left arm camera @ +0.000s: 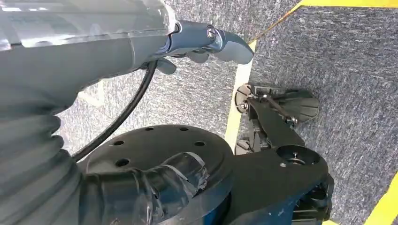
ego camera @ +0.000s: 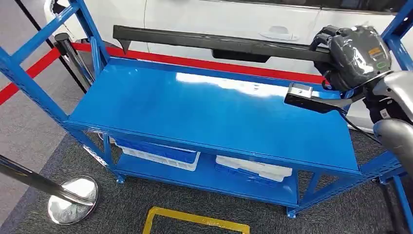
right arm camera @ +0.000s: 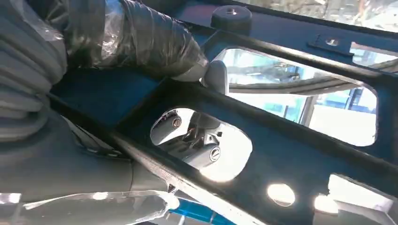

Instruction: Take the parts from the cabinet and place them on the table.

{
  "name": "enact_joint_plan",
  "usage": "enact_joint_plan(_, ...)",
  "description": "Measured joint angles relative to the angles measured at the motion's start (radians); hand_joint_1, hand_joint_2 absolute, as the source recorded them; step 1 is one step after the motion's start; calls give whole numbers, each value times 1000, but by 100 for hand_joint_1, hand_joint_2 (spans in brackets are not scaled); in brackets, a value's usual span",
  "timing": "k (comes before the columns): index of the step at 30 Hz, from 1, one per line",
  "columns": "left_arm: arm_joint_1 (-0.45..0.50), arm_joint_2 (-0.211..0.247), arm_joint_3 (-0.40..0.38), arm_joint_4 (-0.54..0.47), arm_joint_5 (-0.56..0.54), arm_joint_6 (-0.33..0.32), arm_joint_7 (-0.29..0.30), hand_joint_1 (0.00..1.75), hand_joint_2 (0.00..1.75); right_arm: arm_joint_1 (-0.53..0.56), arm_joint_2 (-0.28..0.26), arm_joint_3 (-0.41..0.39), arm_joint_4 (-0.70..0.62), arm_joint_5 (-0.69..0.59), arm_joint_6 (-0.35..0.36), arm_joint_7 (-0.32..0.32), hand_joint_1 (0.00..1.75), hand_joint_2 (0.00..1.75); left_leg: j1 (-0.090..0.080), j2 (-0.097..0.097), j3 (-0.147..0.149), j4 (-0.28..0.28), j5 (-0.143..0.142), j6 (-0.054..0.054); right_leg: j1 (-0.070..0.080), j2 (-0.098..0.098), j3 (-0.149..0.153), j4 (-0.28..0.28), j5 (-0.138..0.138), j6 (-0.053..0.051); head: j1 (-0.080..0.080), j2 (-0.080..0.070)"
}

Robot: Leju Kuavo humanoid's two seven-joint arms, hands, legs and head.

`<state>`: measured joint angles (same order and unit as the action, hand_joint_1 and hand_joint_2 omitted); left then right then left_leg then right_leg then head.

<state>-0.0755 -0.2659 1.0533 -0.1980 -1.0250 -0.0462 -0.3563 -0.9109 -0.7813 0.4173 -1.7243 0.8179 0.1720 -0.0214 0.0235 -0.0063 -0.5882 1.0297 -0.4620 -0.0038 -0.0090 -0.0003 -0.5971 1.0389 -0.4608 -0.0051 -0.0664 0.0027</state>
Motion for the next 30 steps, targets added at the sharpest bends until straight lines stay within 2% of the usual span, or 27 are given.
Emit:
enact_joint_plan(5,0,0,0,0,0,0,-2,0,175,0,0,-2,0,0,5,0,175,175,0,0,0,0,0,0,0,0,0,0,0,0,0,0)
enact_joint_plan(9,0,0,0,0,-1,-2,-11,0,175,-2,-2,-3,0,-5,26,0,175,175,-2,0,-1,3,-1,2,-6,0,0,-1,1,1,0,0)
enact_joint_plan(13,0,0,0,0,-5,-4,-15,0,175,-22,-8,-2,-1,-7,44,-7,175,175,-5,0,-3,6,-3,9,-11,0,0,-1,2,6,0,0)
enact_joint_plan(17,0,0,1,0,-10,-6,-19,0,175,-65,-17,2,-10,-14,67,-14,175,175,-12,0,-6,9,-3,22,-17,-1,0,-5,5,19,0,0)
enact_joint_plan(18,0,0,1,0,-10,-8,-19,0,175,-74,-21,2,-13,-19,77,-16,175,175,-13,0,-4,2,1,28,-16,0,3,-12,9,25,0,0)
enact_joint_plan(19,-1,0,1,0,-11,-11,-20,0,175,-84,-29,4,-17,-24,87,-19,175,175,0,1,8,-24,14,40,-12,-1,7,-16,6,29,0,0)
enact_joint_plan(20,-1,-1,1,0,-11,-16,-20,0,175,-99,-37,7,-17,-27,97,-21,175,175,0,2,16,-37,22,41,-16,0,3,-1,-5,30,0,0)
enact_joint_plan(21,-1,-2,1,0,-11,-17,-21,0,175,-122,-43,11,-17,-29,104,-23,175,175,0,3,16,-43,25,47,-16,0,-23,52,-44,29,1,0)
enact_joint_plan(23,-1,-2,1,0,-12,-18,-21,0,175,-142,-50,19,-17,-37,119,-27,175,175,0,4,15,-42,25,48,-18,1,-92,200,-113,36,0,0)
enact_joint_plan(24,-1,-2,1,0,-12,-19,-21,0,175,-147,-50,24,-17,-40,123,-27,175,175,1,4,15,-41,24,48,-21,1,-120,255,-128,41,0,0)
enact_joint_plan(25,-1,-1,1,0,-13,-20,-21,0,175,-156,-50,32,-17,-41,127,-27,175,175,2,4,15,-38,24,46,-26,0,-130,270,-118,45,0,0)
enact_joint_plan(26,-1,-2,1,0,-15,-21,-21,0,175,-164,-50,38,-17,-42,129,-27,175,175,4,3,14,-34,22,43,-30,0,-116,238,-89,49,0,0)
enact_joint_plan(27,-1,-2,1,0,-15,-23,-21,0,175,-173,-50,45,-17,-42,132,-27,175,175,9,3,14,-24,18,38,-35,0,-83,171,-44,55,0,0)
enact_joint_plan(28,-1,-2,1,0,-15,-22,-21,0,175,-183,-50,50,-17,-42,132,-27,175,175,15,0,10,-11,10,30,-41,-1,-35,73,8,63,0,0)
enact_joint_plan(29,-1,-1,1,0,-15,-23,-21,0,175,-186,-50,55,-16,-40,132,-26,175,175,15,-1,3,2,1,19,-44,2,-10,22,3,70,0,0)
enact_joint_plan(30,-4,0,1,0,-15,-23,-21,0,175,-197,-49,62,-15,-39,133,-23,175,175,9,-4,-7,17,-2,13,-30,5,-14,15,2,63,5,0)
